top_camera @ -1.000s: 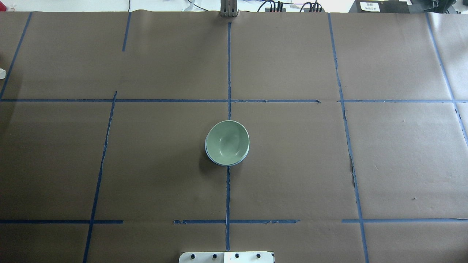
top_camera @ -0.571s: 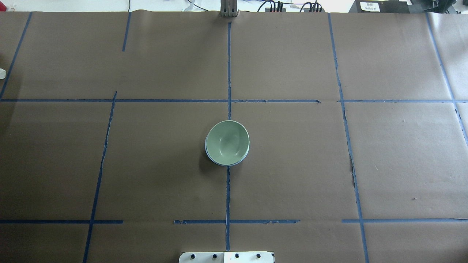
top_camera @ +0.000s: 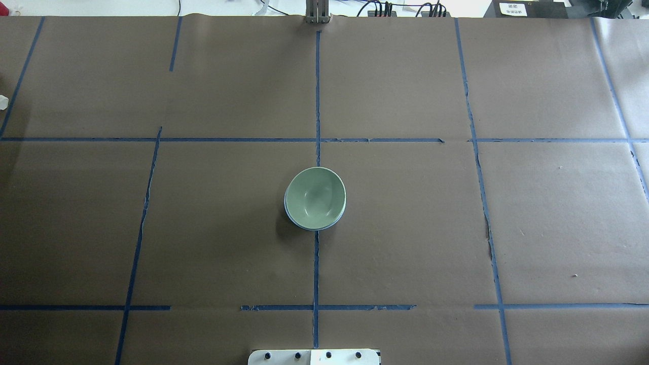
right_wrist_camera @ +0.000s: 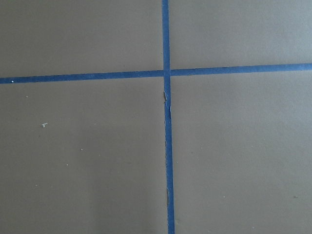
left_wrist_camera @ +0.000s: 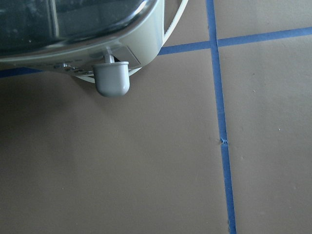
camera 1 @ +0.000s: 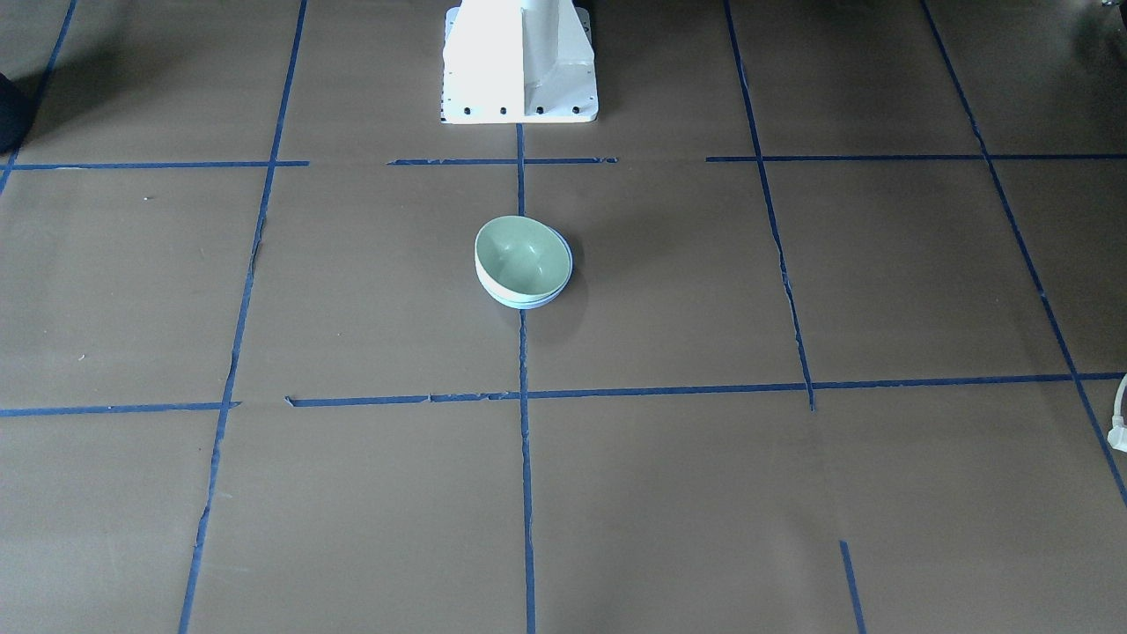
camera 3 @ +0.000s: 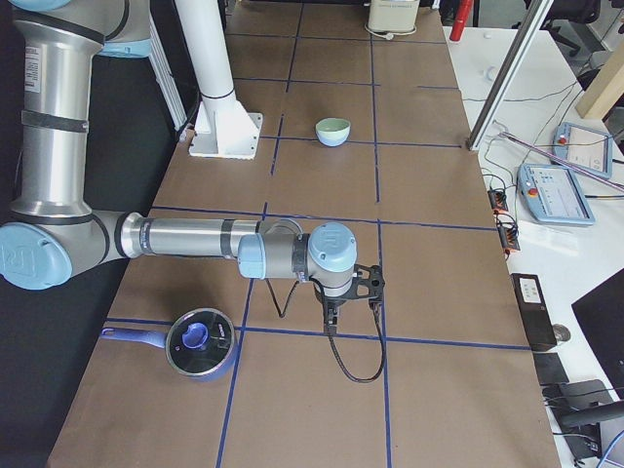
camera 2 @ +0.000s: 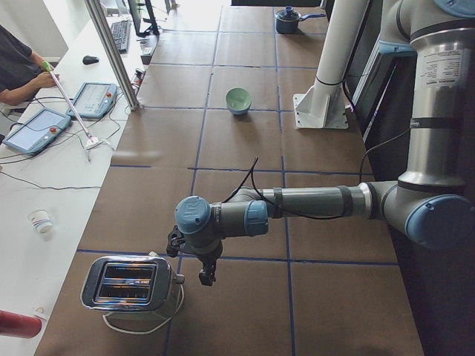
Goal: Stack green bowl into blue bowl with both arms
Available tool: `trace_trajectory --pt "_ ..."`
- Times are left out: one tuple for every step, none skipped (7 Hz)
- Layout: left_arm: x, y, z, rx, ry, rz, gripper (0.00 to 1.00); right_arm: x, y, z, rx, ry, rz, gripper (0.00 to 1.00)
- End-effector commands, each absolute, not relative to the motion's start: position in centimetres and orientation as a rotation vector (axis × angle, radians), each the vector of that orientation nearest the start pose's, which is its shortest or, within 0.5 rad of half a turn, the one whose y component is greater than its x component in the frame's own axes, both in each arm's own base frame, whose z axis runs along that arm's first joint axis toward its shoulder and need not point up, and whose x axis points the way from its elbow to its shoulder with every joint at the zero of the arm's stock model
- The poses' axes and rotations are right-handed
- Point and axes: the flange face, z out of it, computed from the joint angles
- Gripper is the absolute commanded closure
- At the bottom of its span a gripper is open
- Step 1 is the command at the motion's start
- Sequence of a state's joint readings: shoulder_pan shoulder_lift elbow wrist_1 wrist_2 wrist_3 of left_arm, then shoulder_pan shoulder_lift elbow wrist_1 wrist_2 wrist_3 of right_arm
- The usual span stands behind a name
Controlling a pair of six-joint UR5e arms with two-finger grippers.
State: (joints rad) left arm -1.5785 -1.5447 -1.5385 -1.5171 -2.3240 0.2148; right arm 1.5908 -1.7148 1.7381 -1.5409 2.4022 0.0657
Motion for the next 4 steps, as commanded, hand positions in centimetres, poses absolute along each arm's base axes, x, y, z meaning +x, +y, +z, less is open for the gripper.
trace_trajectory --pt "-6.9 -47.1 69.4 -0.022 0.760 0.155 0.00 6.8 -43.3 63.6 0.029 -0.837 0.063 0.00" --pt "-6.9 -47.3 69.1 -0.019 0.758 0.155 0.00 6.8 -43.2 63.7 0.028 -0.837 0.063 0.00" --pt "-6.9 -47.4 68.6 -0.011 0.753 0.159 0.00 6.8 -43.3 63.5 0.032 -0.837 0.063 0.00" --pt "-7.1 -47.5 66.9 0.014 0.747 0.161 0.00 6.8 -43.3 63.5 0.032 -0.837 0.063 0.00"
